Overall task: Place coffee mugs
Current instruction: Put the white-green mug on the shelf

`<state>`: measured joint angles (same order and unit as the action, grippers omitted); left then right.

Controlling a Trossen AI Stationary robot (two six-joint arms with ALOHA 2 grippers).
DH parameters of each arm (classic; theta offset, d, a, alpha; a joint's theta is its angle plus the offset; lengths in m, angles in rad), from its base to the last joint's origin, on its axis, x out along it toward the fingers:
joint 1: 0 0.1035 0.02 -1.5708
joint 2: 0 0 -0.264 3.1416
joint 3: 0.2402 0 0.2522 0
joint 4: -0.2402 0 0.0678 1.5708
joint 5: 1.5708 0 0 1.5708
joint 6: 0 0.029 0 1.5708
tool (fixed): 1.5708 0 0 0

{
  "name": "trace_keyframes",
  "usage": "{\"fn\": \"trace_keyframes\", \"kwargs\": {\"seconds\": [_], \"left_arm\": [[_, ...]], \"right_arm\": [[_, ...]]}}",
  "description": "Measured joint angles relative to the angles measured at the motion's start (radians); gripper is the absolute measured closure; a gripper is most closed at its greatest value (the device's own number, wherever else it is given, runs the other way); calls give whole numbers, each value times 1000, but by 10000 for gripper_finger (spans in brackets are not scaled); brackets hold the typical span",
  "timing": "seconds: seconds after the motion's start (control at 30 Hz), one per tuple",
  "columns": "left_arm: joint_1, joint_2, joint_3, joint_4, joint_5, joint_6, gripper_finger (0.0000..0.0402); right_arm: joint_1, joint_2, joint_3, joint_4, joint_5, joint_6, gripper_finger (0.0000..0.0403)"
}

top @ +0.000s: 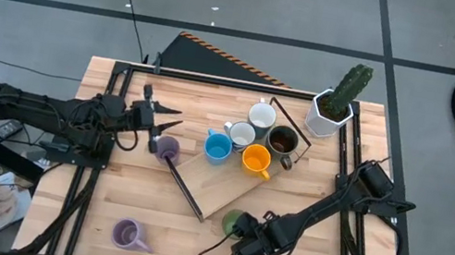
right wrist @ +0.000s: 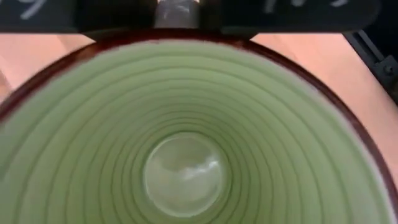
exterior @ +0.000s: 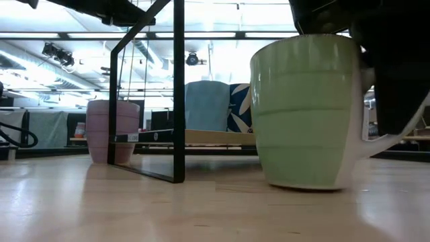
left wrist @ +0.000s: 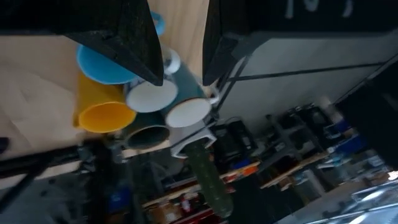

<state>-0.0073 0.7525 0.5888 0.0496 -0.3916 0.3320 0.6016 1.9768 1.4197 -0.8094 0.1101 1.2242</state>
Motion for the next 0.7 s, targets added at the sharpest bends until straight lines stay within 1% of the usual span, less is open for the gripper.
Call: {"fn": "trace_keyframes", "kwargs": {"seconds": [0.07, 0.13, 0.17, 0.3, 0.43, 0.53, 0.7], "left_arm": [[13, 0, 0, -4, 49, 4, 283], [40, -1, -10, 1, 112, -11, 283], [55, -3, -21, 1, 127, -27, 283], [95, -48, -81, -4, 134, -81, 283], [94, -142, -137, 18, 161, -114, 283], [94, -232, -188, 35, 185, -154, 283], [92, -341, -257, 22, 208, -232, 283]], "right_arm": [[-4, -4, 2, -13, 0, -5, 344], [-7, -13, 1, -34, 1, -8, 346], [-8, -20, 0, -48, 3, -8, 346], [-9, -60, -1, -81, 24, 8, 346], [-7, -87, -1, -126, 24, 32, 347], [-7, -102, -1, -145, 52, 30, 347], [-22, -107, 21, -238, 69, 20, 347]]}}
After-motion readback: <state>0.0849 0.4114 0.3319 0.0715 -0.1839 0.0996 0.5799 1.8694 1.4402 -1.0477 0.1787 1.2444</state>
